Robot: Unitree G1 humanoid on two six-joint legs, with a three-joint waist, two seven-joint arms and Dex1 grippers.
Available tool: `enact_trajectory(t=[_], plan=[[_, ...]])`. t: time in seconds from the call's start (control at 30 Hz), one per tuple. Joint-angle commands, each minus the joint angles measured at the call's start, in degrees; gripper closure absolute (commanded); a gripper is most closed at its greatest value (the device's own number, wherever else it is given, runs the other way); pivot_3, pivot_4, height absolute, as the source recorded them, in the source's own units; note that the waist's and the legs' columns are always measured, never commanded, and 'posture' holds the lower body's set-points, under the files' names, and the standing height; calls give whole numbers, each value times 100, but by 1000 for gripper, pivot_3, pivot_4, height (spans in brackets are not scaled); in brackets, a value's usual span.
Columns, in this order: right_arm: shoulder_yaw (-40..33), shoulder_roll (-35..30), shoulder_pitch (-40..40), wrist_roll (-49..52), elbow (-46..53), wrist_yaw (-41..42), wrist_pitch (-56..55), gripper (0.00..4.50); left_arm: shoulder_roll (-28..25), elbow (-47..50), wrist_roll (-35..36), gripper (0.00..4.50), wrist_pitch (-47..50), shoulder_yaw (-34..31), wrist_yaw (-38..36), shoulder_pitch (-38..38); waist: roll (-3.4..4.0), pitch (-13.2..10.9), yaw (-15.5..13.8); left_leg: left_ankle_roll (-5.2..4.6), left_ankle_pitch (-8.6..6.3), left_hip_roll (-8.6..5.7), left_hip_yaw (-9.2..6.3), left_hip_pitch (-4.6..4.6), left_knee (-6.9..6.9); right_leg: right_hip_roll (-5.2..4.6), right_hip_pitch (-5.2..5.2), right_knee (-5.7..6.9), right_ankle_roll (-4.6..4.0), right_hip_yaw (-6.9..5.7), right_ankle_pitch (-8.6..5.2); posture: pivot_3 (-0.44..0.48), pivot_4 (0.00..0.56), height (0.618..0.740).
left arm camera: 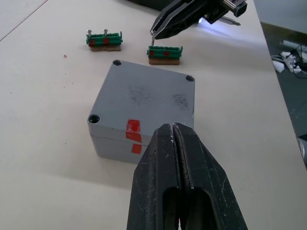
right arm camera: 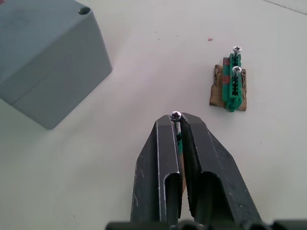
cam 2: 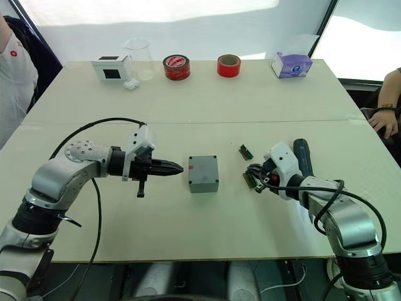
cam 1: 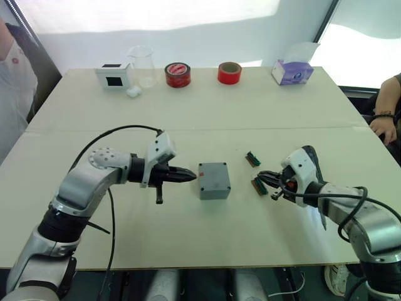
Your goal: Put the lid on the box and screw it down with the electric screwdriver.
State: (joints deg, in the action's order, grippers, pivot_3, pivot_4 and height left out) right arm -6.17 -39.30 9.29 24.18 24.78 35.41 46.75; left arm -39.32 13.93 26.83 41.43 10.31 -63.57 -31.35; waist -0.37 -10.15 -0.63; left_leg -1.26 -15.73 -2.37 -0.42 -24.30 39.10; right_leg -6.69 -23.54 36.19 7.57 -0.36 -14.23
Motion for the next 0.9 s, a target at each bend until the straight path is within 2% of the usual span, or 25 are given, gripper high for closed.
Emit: enact_trajectory(t=[0.03,0.2,0.43,0.63,0.9], plan=[[-256,19,194,238,275,-37,63,4465,-42,-11,18,4500,-139,-129,-19,-42,0,0,-4,0,0,0,0,0,0,0,0,0,0,0,0,0,150,740],[-144,91,402,409,443,-85,190,4465,-87,-24,26,4500,-153,-160,-12,11,0,0,1,0,0,0,-1,0,0,0,0,0,0,0,0,0,150,740],[341,546,1039,591,456,-213,333,4465,-78,-92,17,4500,-137,-210,99,31,0,0,10,0,0,3,-1,1,-1,2,-1,0,0,0,0,0,150,740],[791,707,1287,454,262,-192,200,4465,-101,26,55,4500,-88,-240,195,115,0,0,-2,0,0,-2,-1,0,0,-1,0,0,0,0,0,0,150,740],[1031,712,1372,313,34,-120,46,4465,-140,197,117,4500,-10,-299,297,256,0,0,3,1,0,-1,-1,1,0,0,-1,1,0,0,0,0,150,740]])
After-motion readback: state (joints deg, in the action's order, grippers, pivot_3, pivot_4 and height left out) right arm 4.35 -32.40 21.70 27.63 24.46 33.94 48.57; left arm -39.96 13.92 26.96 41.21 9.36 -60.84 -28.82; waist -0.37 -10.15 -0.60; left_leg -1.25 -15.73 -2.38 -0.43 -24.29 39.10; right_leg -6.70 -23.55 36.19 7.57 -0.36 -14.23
